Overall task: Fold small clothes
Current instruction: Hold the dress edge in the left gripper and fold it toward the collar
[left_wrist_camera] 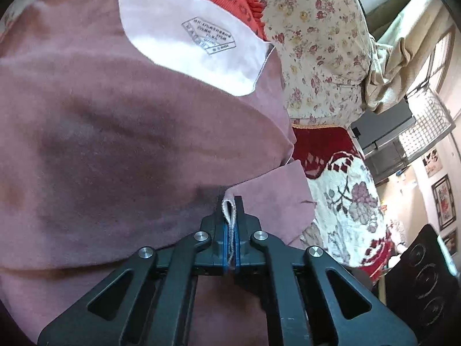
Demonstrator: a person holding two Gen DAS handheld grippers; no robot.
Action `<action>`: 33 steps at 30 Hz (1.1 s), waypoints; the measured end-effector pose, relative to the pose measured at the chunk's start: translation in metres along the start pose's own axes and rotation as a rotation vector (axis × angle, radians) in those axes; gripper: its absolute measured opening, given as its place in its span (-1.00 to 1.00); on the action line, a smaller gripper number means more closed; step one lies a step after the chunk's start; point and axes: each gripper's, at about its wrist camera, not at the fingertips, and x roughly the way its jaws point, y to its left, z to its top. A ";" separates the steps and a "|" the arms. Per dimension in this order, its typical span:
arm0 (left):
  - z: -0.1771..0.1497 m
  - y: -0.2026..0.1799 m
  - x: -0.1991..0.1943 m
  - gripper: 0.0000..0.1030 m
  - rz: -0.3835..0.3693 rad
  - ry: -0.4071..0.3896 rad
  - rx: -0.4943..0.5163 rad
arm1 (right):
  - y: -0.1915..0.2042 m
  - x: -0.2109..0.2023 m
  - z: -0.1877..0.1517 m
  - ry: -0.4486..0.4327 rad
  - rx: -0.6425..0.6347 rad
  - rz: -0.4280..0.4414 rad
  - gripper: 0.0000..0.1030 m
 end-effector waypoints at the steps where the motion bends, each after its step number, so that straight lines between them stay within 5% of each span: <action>1: 0.000 -0.001 -0.001 -0.97 0.005 -0.006 0.007 | -0.001 -0.003 0.000 -0.011 0.005 -0.011 -0.92; 3: 0.001 -0.002 -0.004 -0.97 0.029 -0.024 0.026 | -0.003 -0.007 0.002 -0.013 0.013 -0.010 -0.85; 6: 0.007 -0.003 -0.018 -0.98 0.065 -0.079 0.060 | -0.012 -0.016 0.006 0.006 0.031 -0.025 -0.28; 8: 0.011 -0.006 -0.033 -0.97 0.074 -0.122 0.086 | -0.025 -0.027 0.009 0.006 0.047 -0.038 -0.28; 13: 0.022 0.003 -0.075 -0.98 0.086 -0.232 0.074 | -0.120 -0.058 0.010 0.077 0.263 -0.417 -0.27; 15: 0.026 0.018 -0.086 -0.98 0.116 -0.253 0.033 | -0.161 -0.069 0.006 0.081 0.372 -0.485 -0.27; 22: 0.023 0.073 -0.117 -0.98 0.270 -0.320 -0.138 | -0.206 -0.056 0.017 0.012 0.462 -0.374 -0.28; 26: 0.018 0.098 -0.131 -0.98 0.269 -0.367 -0.232 | -0.209 -0.038 0.020 -0.001 0.468 -0.355 -0.27; 33: 0.015 0.088 -0.126 -0.98 0.284 -0.384 -0.197 | -0.197 -0.029 0.028 -0.003 0.418 -0.336 -0.27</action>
